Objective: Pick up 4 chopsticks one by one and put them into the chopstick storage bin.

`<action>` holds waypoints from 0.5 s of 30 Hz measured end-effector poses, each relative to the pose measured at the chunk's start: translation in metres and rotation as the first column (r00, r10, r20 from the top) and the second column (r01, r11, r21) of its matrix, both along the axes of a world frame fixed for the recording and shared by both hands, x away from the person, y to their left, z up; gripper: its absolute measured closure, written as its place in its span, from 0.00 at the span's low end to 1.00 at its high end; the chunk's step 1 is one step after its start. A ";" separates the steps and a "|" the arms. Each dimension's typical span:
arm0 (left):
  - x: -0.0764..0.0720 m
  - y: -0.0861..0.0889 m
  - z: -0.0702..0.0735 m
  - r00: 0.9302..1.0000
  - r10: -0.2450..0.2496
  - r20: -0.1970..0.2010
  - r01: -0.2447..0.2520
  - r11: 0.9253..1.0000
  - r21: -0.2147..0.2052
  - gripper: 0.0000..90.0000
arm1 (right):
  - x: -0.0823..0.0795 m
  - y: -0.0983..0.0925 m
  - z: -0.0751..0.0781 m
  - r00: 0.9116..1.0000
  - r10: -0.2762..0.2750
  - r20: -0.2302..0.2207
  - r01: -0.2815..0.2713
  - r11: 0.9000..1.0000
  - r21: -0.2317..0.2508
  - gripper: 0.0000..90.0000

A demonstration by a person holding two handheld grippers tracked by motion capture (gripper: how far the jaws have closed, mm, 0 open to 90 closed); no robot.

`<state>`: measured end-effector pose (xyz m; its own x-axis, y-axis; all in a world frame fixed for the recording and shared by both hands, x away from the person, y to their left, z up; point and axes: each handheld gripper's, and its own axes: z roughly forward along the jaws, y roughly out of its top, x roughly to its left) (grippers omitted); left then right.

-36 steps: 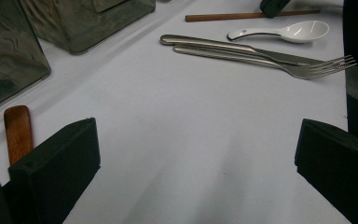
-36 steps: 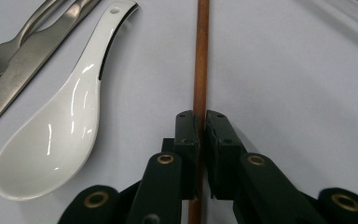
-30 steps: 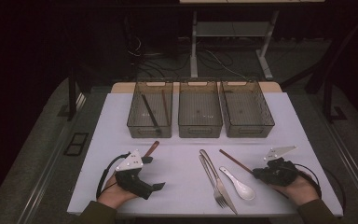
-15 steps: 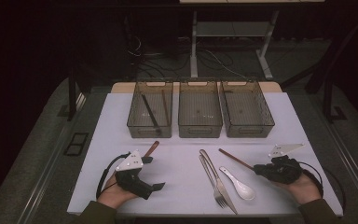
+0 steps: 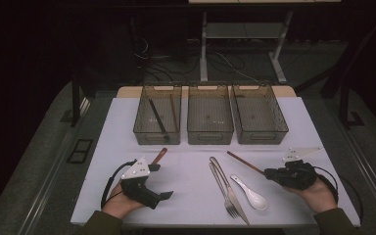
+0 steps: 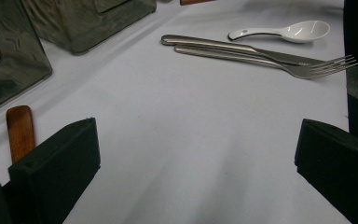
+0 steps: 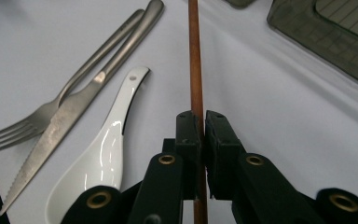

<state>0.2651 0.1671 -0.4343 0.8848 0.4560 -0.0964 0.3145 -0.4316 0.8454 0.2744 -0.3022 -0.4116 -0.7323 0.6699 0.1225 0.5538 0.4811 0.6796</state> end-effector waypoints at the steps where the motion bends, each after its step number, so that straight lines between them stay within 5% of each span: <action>1: 0.000 0.000 0.000 1.000 0.002 -0.002 -0.002 1.000 -0.002 0.00 | 0.001 0.000 0.001 1.000 0.005 0.002 -0.005 1.000 -0.002 0.94; 15: 0.000 0.000 0.000 1.000 0.007 -0.003 -0.007 1.000 -0.006 0.00 | 0.014 0.020 0.016 0.999 0.018 0.030 -0.019 0.999 0.036 0.94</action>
